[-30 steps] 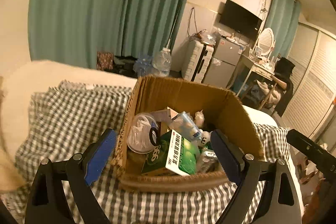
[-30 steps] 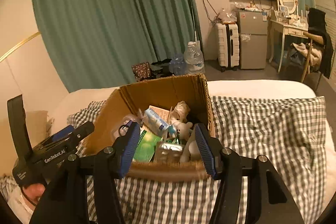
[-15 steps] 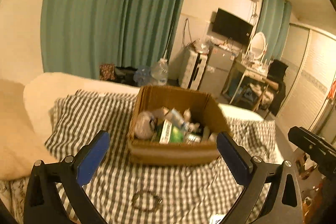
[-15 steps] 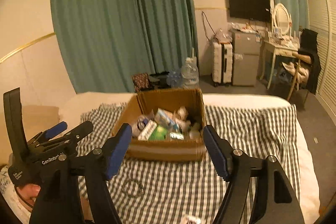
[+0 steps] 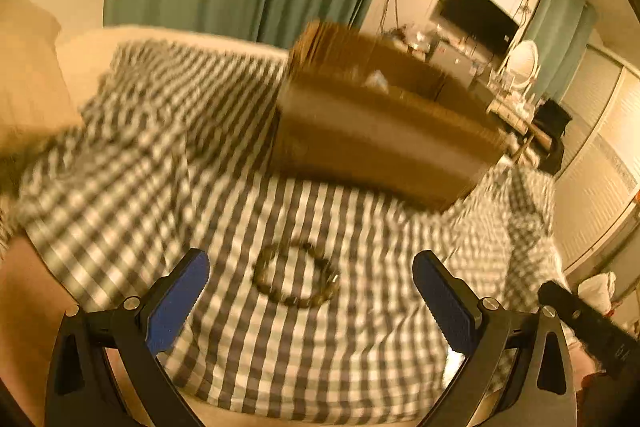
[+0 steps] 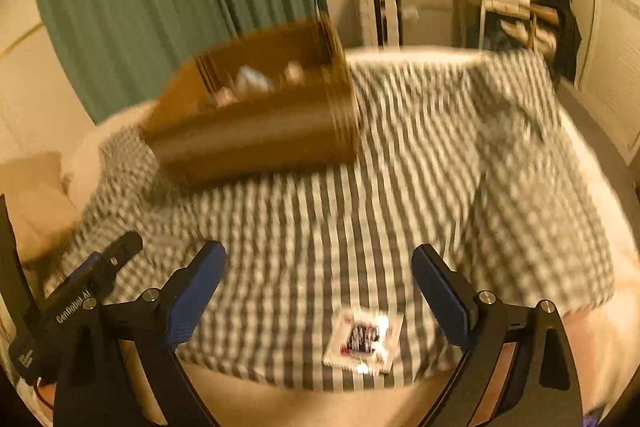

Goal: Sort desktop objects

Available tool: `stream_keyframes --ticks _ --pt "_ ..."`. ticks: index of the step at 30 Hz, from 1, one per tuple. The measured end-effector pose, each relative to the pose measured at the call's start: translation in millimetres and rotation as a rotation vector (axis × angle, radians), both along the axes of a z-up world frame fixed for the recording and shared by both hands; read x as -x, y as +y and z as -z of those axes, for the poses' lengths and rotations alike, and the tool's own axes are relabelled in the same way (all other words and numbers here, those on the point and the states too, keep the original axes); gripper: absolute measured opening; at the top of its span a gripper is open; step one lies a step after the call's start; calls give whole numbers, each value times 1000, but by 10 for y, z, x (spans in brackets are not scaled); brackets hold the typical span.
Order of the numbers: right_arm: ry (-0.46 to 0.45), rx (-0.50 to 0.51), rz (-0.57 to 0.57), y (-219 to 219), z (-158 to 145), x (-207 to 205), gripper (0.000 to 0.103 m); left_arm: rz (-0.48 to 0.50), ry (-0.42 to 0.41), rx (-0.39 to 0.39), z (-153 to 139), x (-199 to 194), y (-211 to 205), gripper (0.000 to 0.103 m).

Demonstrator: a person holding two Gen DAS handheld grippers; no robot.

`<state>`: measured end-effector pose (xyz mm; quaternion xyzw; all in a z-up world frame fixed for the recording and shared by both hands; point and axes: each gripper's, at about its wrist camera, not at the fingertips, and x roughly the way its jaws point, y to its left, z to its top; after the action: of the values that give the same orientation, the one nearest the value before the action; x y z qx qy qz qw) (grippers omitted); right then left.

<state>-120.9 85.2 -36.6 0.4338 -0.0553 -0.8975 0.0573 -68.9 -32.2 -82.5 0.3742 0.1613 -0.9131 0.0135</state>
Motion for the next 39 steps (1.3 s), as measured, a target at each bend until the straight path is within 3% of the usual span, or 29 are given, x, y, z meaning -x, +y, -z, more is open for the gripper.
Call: stream_keyframes --ticks 6,13,18,21,23,25,27,32,34,35,39 --pt "-106 -37 31 65 527 58 94 32 -19 106 260 77 102 103" --pt "-166 -108 54 85 799 62 94 110 -94 166 609 242 327 103" --pt "-209 -86 71 174 954 95 94 108 -180 132 842 378 321 103" --pt "-217 -87 57 156 997 105 84 71 -200 120 921 437 251 103" --pt "-226 -110 52 145 1067 112 67 54 -183 129 935 445 238 103" --pt "-219 -128 46 132 1069 108 65 58 -171 145 946 441 263 103" --pt "-211 -141 35 113 1050 98 58 68 -149 171 944 412 289 95" --pt "-199 -162 12 80 1028 59 45 84 -118 167 885 344 251 48" --pt "-188 -161 1 73 998 38 38 84 -113 140 859 332 212 36" --pt "-185 -159 -10 64 985 28 30 86 -113 124 851 322 189 34" --pt "-165 -167 -38 10 916 -24 21 99 -110 98 813 263 161 14"
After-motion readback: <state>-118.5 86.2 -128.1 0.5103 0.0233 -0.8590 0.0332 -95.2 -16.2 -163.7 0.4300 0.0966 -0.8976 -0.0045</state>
